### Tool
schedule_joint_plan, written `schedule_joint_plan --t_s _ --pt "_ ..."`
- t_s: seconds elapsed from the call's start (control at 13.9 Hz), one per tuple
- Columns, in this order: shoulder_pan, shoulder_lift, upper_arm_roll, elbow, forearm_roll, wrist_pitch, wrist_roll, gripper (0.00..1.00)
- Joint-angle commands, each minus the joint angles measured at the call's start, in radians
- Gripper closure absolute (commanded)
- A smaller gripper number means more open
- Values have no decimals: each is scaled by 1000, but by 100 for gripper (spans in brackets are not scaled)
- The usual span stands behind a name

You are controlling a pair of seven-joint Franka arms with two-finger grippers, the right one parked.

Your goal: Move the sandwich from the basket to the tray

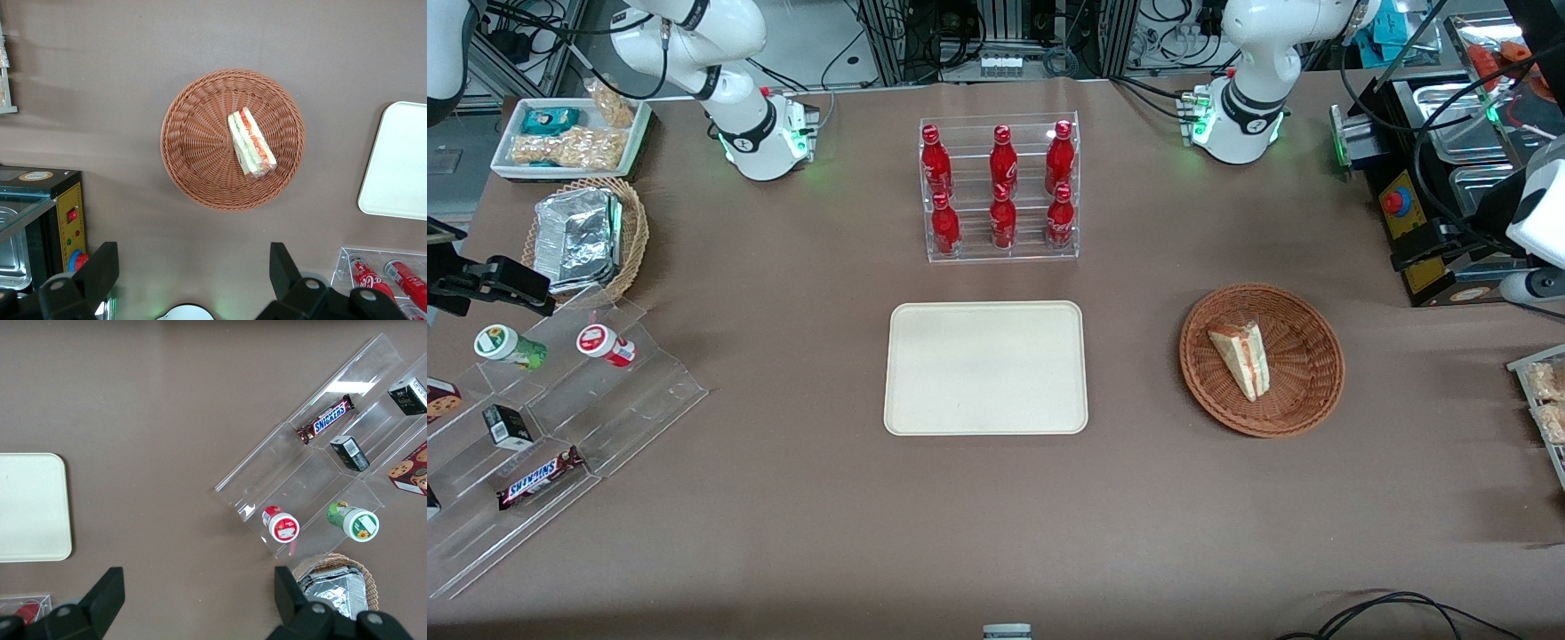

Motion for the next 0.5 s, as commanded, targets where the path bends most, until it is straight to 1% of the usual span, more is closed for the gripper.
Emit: schedule_joint_plan --t_s 0.0,0.43 --pt "12 -9 -6 -11 9 9 16 0" --pt "9 -1 -8 -6 35 7 6 0"
